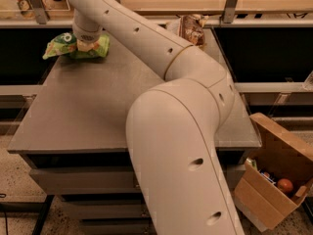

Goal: Pick green rice chip bag

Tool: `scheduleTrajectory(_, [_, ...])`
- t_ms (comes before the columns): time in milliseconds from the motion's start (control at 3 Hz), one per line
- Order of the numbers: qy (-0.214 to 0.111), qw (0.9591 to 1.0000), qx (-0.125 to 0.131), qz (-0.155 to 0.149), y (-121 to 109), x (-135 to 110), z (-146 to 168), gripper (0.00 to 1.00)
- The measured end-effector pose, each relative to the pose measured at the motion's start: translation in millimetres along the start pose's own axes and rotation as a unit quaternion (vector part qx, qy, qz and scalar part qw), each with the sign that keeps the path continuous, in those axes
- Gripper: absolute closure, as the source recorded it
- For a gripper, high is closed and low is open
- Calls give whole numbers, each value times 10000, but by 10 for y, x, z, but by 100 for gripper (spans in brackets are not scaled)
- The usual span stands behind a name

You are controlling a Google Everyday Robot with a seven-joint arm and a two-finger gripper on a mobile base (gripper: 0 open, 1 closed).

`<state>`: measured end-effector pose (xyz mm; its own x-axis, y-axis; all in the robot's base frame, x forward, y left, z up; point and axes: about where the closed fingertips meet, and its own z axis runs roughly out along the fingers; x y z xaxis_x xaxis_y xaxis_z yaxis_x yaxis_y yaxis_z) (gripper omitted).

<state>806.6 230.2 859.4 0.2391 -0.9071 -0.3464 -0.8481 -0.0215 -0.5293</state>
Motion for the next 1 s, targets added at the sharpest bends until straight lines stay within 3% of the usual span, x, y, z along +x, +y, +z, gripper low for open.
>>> scheduleTrajectory(667, [-319,9979,428,357,-468,430,-723,100])
scheduleTrajectory(1000, [-318,9980,425,357,-466,430,-719,100])
